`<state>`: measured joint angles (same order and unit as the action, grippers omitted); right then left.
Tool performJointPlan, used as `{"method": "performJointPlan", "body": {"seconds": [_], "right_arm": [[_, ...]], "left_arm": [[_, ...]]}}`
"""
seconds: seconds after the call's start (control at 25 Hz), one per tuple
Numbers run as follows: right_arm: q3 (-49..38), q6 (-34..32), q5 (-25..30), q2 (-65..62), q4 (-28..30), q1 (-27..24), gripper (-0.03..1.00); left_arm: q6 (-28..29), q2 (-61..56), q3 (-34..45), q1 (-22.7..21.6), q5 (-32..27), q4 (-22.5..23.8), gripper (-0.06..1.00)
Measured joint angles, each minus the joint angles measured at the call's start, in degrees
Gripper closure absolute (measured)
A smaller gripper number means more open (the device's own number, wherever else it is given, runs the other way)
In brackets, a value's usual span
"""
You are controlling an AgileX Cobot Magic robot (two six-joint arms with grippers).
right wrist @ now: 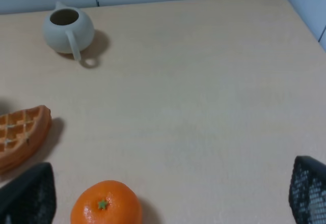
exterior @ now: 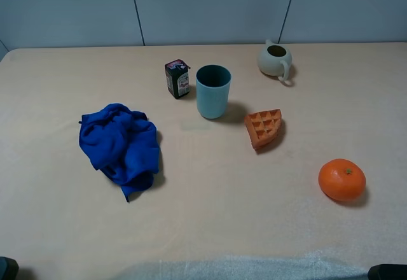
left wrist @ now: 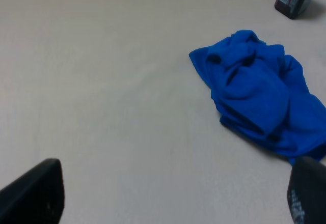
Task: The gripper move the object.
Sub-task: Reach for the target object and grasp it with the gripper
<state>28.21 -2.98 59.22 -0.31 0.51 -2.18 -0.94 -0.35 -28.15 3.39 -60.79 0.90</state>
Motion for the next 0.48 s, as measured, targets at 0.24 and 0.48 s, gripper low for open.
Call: {"method": "performJointPlan", "body": {"seconds": [0.24, 0.48], "right_arm": [[0.0, 0.0, 0.0, 0.0, 0.0, 0.0, 0.27], [0.0, 0.0, 0.0, 0.0, 0.0, 0.0, 0.27]], "left_arm": [[0.0, 0.0, 0.0, 0.0, 0.0, 0.0, 0.06], [0.0, 0.0, 0.0, 0.0, 0.0, 0.0, 0.06]]}}
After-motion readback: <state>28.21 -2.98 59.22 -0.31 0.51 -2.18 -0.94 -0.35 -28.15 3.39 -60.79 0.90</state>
